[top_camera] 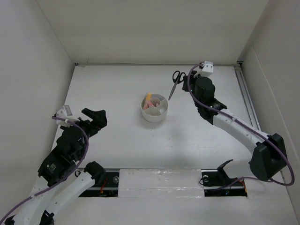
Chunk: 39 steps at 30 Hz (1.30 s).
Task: Sort the stationery into containers
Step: Place the stationery into the container
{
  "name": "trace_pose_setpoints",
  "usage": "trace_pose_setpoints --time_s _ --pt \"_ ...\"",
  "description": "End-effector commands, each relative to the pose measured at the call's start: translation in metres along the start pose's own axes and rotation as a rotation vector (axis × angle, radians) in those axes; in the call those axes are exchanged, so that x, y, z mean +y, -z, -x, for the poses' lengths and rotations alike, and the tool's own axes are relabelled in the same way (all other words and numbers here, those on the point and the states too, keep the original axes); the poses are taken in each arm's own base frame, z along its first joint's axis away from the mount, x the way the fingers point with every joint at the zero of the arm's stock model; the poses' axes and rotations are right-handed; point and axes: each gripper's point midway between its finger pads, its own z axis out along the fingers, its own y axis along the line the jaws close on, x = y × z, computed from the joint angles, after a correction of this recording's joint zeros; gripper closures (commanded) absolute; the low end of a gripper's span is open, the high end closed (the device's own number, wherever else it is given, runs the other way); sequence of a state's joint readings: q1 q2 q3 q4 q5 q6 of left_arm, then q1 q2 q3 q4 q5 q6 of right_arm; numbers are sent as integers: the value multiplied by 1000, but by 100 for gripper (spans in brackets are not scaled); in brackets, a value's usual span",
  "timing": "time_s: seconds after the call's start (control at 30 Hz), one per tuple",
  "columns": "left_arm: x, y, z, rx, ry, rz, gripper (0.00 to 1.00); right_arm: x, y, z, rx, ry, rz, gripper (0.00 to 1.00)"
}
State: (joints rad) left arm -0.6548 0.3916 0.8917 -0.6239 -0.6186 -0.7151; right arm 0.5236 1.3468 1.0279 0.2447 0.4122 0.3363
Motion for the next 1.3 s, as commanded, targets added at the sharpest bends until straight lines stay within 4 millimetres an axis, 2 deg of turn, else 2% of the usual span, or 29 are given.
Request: trace_pose_setpoints --time_s 0.0,0.07,0.13,0.2,0.37,0.47,0.67,0.7,0.73,0.87,0.9,0.97,1.07,1.17,1.2,1.27 --pt "-6 -4 3 -17 9 -11 0 14 0 17 -101 -46 17 100" --pt "-6 -4 3 -17 9 -11 0 13 1 10 -103 -46 8 100" --pt "-5 -4 3 -17 0 -11 0 18 2 13 -126 -50 28 100" --pt "-7 -3 2 -10 0 -17 0 15 -2 -1 -99 -35 18 100" --pt "-8 -2 5 -21 11 -27 0 16 -5 -12 -80 -34 11 100" --pt "-8 -2 5 -21 11 -27 0 25 -6 -16 -82 -39 31 100" --pt "-8 -2 5 -21 11 -27 0 26 -10 -37 -52 -23 32 100" --pt "-8 -2 5 -21 11 -27 0 32 -8 -37 -56 -27 46 100" --pt "-8 -2 5 -21 11 -27 0 29 -9 -45 -41 -18 40 100" --pt "-8 0 6 -26 17 -32 0 31 -9 -48 -42 2 37 100" --pt "-6 -2 3 -21 11 -27 0 31 -8 -58 -22 13 39 100" --pt "-6 -2 3 -21 11 -27 0 29 -9 -65 -13 18 36 100" --pt "-6 0 5 -26 17 -32 0 27 -9 -66 -20 16 29 100" --pt "-7 0 4 -20 8 -39 0 22 -7 -75 -2 27 22 100" --pt "-7 0 4 -20 8 -39 0 23 -5 -85 17 37 27 100" --pt "-7 0 4 -20 8 -39 0 22 -4 -87 17 37 27 100"
